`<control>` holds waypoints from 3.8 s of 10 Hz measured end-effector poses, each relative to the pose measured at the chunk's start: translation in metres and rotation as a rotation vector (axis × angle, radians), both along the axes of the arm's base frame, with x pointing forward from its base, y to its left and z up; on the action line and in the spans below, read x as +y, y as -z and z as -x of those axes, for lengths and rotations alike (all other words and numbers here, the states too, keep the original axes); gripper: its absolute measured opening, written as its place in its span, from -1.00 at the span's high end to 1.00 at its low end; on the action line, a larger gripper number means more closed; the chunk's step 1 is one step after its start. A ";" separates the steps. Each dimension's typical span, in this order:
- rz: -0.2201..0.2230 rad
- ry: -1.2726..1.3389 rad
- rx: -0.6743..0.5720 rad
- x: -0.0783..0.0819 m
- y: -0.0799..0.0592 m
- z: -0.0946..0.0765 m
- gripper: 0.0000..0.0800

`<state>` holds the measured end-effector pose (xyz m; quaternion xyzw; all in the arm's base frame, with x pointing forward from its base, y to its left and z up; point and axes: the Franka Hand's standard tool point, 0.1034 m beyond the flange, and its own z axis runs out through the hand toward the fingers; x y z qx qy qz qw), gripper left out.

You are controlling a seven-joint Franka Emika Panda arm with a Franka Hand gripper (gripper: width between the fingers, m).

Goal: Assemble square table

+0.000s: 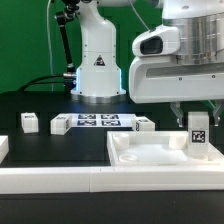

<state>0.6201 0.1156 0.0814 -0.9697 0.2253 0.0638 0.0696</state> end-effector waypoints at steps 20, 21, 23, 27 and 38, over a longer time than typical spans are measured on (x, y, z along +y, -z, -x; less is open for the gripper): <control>0.010 -0.457 -0.069 0.004 0.001 -0.005 -0.62; 0.005 -0.522 -0.078 0.004 0.001 -0.005 -0.62; 0.006 -0.682 -0.103 0.003 0.001 -0.007 -0.62; -0.013 -0.883 -0.129 0.004 0.001 -0.007 -0.62; 0.004 -0.580 -0.095 0.001 0.002 -0.007 0.28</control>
Offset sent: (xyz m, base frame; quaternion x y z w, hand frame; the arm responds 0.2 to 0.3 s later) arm 0.0072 0.0004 0.0000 -0.0047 -0.0140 0.2184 0.9757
